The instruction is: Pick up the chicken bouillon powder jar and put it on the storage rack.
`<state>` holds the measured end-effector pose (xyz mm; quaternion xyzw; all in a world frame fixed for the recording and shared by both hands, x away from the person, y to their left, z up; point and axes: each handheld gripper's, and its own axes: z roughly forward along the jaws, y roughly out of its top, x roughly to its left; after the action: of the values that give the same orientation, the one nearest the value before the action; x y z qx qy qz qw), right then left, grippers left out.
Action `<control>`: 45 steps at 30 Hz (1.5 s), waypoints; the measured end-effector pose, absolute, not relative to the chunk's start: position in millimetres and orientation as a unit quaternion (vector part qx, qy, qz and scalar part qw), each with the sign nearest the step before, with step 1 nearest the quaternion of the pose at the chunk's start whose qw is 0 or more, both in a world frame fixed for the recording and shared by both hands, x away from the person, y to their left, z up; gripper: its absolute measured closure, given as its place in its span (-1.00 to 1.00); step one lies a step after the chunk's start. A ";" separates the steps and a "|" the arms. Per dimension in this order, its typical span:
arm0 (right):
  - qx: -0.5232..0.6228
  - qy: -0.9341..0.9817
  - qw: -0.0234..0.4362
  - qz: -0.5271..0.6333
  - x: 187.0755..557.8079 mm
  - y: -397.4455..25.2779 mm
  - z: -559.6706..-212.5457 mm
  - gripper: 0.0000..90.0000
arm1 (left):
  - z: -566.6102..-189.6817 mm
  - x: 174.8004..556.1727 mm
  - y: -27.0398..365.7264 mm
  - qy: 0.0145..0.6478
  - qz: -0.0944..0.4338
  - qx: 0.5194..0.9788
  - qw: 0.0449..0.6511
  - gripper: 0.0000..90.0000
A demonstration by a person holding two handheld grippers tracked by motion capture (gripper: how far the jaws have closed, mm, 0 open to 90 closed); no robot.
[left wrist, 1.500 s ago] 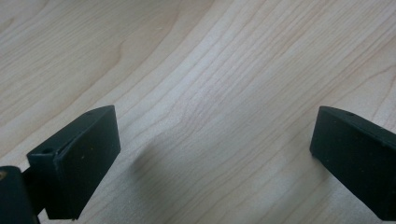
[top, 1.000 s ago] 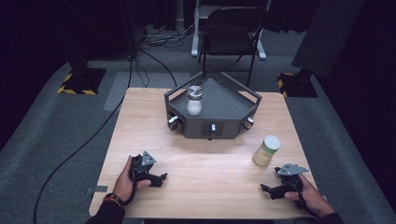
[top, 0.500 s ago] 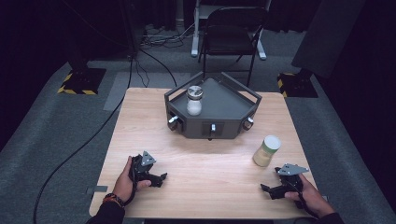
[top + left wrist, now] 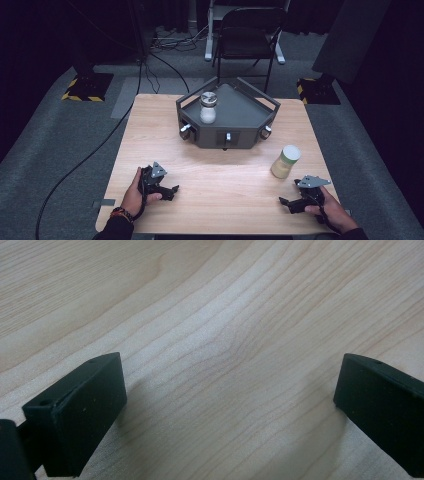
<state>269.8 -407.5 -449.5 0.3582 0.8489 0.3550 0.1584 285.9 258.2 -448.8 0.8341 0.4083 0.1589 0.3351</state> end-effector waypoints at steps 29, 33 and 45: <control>0.386 0.826 0.198 0.360 259.1 -405.6 -438.0 -0.96 | -448.5 285.4 258.3 0.408 0.159 0.835 0.334 -1.00; 0.396 0.816 0.208 0.367 257.3 -405.2 -434.7 -0.96 | -448.6 285.4 258.3 0.409 0.159 0.834 0.335 -1.00; 0.408 0.795 0.229 0.386 259.1 -398.9 -424.1 -0.95 | -448.6 285.2 258.5 0.408 0.159 0.834 0.334 -1.00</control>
<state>259.1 -398.9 -424.1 0.4078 0.7955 0.3855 0.2286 285.2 258.5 -448.6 0.8344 0.4082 0.1588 0.3345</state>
